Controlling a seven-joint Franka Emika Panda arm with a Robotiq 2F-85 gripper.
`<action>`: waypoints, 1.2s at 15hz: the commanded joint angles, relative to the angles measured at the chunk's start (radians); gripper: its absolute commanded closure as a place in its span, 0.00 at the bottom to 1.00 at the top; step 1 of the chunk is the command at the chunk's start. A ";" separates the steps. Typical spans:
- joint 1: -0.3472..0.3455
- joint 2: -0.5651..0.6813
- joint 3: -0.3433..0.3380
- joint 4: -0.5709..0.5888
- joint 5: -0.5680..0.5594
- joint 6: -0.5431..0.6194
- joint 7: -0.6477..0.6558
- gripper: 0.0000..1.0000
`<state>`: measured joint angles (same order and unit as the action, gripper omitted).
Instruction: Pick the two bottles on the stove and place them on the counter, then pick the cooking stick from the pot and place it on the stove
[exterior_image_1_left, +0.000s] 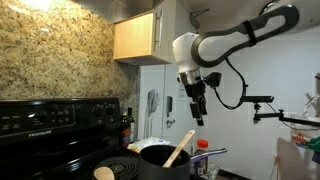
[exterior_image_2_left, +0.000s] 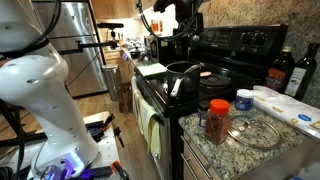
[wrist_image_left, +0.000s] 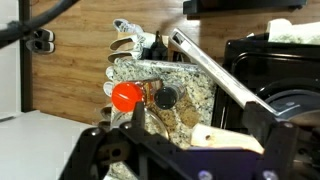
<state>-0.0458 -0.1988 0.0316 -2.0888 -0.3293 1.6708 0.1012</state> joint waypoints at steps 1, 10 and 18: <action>0.039 0.066 0.002 0.086 0.005 -0.078 -0.159 0.00; 0.074 0.112 0.006 0.103 -0.009 -0.090 -0.302 0.00; 0.080 0.261 0.012 0.193 0.002 -0.081 -0.692 0.00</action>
<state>0.0264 0.0000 0.0421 -1.9518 -0.3287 1.6028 -0.4569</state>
